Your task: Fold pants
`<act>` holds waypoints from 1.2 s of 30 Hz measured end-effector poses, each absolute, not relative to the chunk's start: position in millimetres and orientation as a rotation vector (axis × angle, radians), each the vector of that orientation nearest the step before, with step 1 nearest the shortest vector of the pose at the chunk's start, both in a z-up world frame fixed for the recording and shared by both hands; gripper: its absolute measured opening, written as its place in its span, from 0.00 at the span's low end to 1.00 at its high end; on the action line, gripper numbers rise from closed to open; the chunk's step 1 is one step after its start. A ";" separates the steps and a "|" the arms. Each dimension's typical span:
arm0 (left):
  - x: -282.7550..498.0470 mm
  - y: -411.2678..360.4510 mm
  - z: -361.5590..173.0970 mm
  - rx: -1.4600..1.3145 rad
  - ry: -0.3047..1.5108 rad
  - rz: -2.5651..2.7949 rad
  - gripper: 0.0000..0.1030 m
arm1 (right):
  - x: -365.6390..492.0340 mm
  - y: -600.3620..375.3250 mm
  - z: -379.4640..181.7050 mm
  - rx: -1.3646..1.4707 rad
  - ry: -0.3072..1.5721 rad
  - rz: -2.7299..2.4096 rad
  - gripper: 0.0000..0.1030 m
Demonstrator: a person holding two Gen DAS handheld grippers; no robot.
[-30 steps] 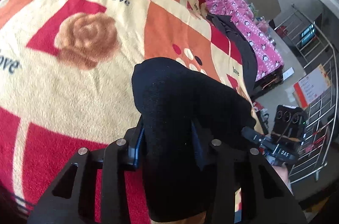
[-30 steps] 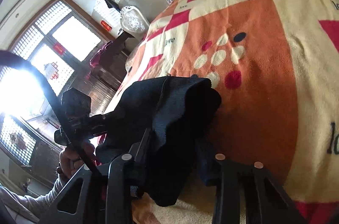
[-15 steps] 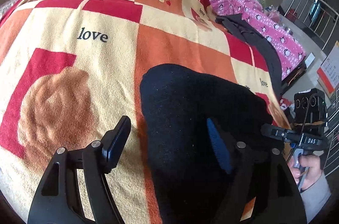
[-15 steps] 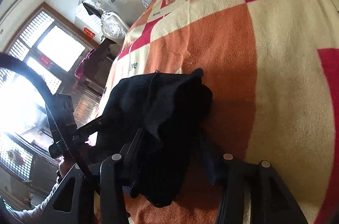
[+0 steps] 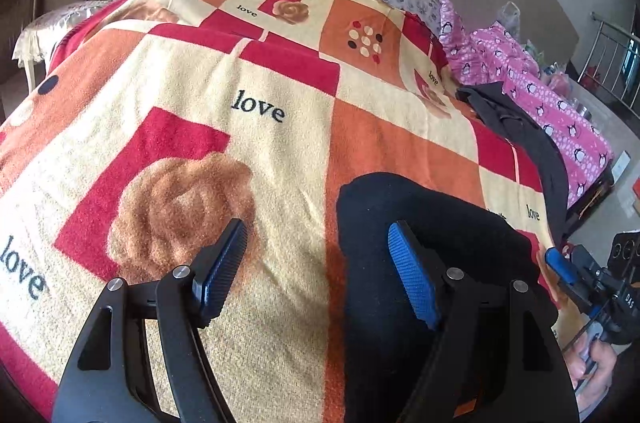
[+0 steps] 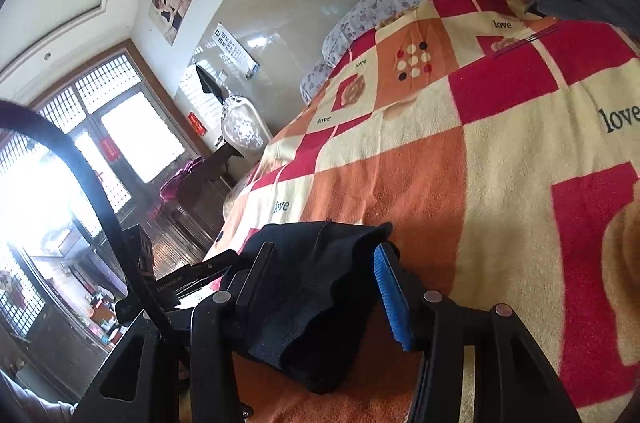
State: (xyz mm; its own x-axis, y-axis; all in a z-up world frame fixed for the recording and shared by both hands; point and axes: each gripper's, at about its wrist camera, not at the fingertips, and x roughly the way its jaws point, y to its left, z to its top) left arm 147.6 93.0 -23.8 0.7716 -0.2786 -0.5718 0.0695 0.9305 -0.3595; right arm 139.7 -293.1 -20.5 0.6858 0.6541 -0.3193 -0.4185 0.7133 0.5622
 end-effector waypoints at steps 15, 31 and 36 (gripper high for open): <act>146.1 94.9 -24.2 -0.334 0.666 -0.203 0.71 | 147.3 -286.6 -24.2 0.458 0.590 0.614 0.47; 39.5 62.3 23.2 -0.089 0.501 -0.197 0.75 | 143.1 -267.7 -19.1 0.332 0.598 0.567 0.47; 4.7 43.4 20.3 -0.022 0.547 -0.288 0.77 | 89.2 -246.1 -7.7 0.193 0.504 0.447 0.47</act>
State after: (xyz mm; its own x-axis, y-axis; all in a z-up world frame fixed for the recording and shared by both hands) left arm 4.7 43.4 20.3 0.8148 -0.2758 -0.5099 0.2643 0.9596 -0.0966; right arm 89.2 -246.1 -7.7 0.7823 0.4576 -0.4227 -0.3643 0.8865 0.2853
